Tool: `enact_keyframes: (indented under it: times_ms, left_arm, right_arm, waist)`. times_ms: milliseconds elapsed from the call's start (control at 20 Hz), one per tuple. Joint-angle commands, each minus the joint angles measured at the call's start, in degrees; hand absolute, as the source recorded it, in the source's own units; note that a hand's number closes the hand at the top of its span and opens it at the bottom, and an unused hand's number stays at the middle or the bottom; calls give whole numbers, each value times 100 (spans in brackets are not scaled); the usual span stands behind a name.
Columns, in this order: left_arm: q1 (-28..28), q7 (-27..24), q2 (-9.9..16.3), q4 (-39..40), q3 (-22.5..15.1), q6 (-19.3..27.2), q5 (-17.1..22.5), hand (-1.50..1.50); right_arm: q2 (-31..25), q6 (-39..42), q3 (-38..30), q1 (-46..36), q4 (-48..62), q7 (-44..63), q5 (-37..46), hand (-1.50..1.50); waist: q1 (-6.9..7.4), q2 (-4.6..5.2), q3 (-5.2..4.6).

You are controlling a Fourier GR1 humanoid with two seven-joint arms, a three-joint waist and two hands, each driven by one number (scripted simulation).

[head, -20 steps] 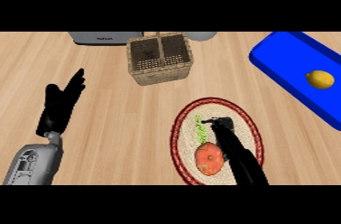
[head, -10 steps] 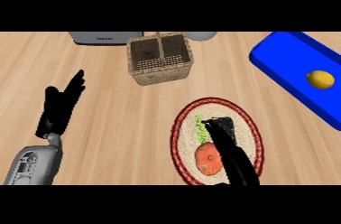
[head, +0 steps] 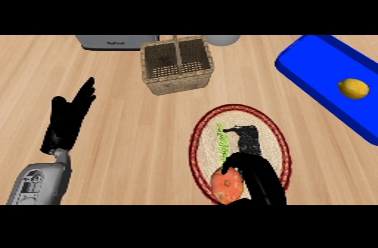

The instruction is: Pick the squash from the placemat and place it in the basket

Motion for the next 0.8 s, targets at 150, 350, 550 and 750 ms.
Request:
enact_keyframes:
  times_ms: [150, 350, 550, 750]
  left_arm:
    - [-42, -119, -91, 36, -243, -120, -84, 0]
    - [-219, -71, -193, 12, -405, -194, -88, 0]
    - [-366, -55, -279, 104, -551, -254, -126, 0]
    - [-549, 6, -360, 94, -635, -266, -138, 0]
  right_arm:
    - [481, 927, 745, -1797, 638, 2364, 1209, 150]
    - [490, 1541, 807, -2526, 948, 3051, 1253, 150]
    - [495, 2122, 973, -3591, 1247, 3944, 1195, 150]
    - [497, 2126, 858, -4651, 1489, 4550, 767, 150]
  waist:
    - [550, 102, -30]
    - [882, 178, -46]
    - [1030, 182, -27]
    - [1254, 214, 11]
